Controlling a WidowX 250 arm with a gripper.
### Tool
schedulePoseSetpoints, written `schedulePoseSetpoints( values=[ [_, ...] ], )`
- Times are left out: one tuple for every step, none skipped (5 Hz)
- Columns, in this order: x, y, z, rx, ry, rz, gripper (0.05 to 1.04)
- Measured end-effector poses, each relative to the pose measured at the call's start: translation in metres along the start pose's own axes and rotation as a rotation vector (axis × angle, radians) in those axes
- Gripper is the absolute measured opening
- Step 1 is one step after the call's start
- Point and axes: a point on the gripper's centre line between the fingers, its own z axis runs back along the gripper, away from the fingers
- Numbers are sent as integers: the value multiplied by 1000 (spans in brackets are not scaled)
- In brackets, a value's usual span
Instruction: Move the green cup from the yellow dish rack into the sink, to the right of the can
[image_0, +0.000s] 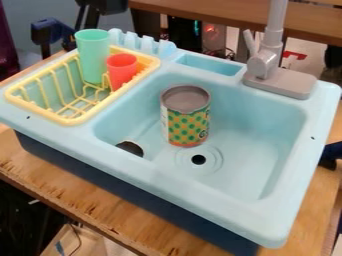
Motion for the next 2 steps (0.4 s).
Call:
schedulePoseSetpoints(
  values=[
    [6,19,2,91,-41,14,1003],
    [16,41,-6,100,-28,38,1003]
  ],
)
